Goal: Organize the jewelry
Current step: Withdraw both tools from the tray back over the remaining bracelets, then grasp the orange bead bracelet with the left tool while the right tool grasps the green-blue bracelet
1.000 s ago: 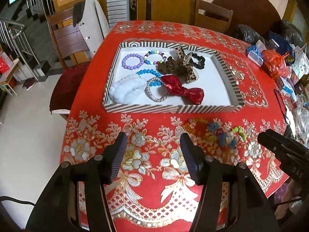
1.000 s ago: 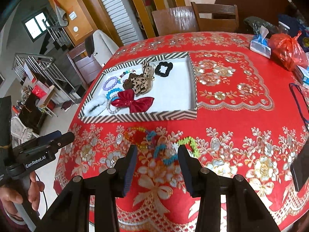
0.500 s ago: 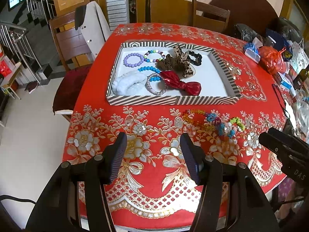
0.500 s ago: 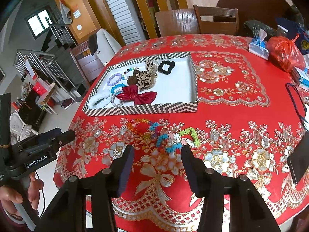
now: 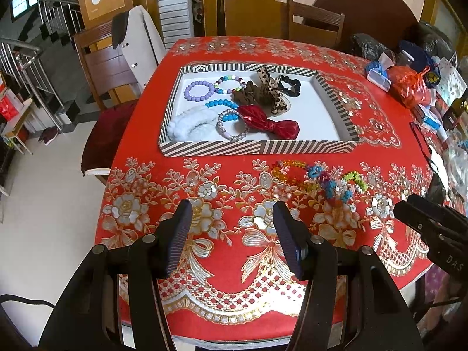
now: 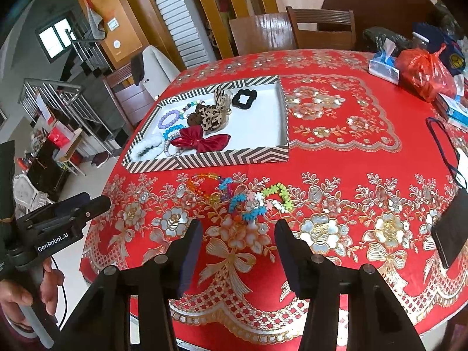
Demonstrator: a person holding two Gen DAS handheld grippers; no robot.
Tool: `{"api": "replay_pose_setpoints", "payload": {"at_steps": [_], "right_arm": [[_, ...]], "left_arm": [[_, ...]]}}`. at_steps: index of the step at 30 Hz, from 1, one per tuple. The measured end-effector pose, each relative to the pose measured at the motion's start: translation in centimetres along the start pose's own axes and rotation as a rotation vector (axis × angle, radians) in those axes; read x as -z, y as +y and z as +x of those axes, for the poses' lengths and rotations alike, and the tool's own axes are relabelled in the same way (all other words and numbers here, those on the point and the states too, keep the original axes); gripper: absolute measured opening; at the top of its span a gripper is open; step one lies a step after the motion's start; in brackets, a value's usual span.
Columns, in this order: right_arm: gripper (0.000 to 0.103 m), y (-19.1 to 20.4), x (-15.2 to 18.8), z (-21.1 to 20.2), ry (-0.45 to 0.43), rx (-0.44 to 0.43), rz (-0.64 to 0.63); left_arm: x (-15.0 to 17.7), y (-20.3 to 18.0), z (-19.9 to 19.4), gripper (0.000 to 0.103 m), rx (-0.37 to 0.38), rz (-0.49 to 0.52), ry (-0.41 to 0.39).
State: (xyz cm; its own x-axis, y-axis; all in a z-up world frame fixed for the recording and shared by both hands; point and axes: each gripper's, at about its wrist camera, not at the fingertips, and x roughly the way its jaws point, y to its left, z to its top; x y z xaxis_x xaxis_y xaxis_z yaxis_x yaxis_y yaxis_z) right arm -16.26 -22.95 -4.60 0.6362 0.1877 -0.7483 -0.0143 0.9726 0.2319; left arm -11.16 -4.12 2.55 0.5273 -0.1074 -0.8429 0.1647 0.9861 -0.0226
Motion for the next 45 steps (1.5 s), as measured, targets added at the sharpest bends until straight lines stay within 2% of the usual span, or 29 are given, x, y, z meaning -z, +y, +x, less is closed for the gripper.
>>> {"api": "replay_pose_setpoints", "payload": {"at_steps": [9,14,19,24,29,33,36,39,41,43,45], "right_arm": [[0.049,-0.4,0.1,0.3,0.010,0.009,0.002],[0.049,-1.3,0.4,1.2,0.027,0.018,0.013],[0.049,-2.7,0.4,2.8,0.040,0.053,0.027],[0.049,-3.7,-0.8,4.6,0.036,0.081,0.025],[0.049,-3.7,-2.0,7.6,0.075,0.124,-0.032],[0.035,-4.0,-2.3,9.2,0.108,0.162,-0.082],[0.031,-4.4,-1.9,9.3,0.120,0.183,-0.119],[0.031,-5.7,-1.4,9.3,0.162,0.241,-0.119],[0.031,-6.6,-1.3,9.0,0.159,0.203,-0.081],[0.031,-6.9,-1.5,8.3,0.123,0.152,-0.054],[0.032,-6.9,-1.8,8.2,0.111,0.146,-0.049]], "left_arm": [[0.0,-0.2,0.6,0.057,0.011,0.001,0.020],[-0.3,0.9,1.5,0.057,0.077,-0.047,0.060],[-0.4,2.1,3.0,0.057,0.134,-0.101,0.119],[-1.1,2.3,4.5,0.057,0.145,-0.125,0.152],[-2.0,1.9,6.4,0.057,0.156,-0.129,0.189],[-2.9,1.1,8.1,0.057,0.156,-0.122,0.219],[-3.6,0.4,9.1,0.057,0.159,-0.112,0.229],[-4.3,-0.6,10.0,0.058,0.161,-0.089,0.239],[-4.6,-1.3,10.6,0.065,0.159,-0.073,0.240],[-4.8,-1.9,11.3,0.065,0.151,-0.056,0.240],[-5.0,-2.5,12.1,0.065,0.134,-0.039,0.252]]}}
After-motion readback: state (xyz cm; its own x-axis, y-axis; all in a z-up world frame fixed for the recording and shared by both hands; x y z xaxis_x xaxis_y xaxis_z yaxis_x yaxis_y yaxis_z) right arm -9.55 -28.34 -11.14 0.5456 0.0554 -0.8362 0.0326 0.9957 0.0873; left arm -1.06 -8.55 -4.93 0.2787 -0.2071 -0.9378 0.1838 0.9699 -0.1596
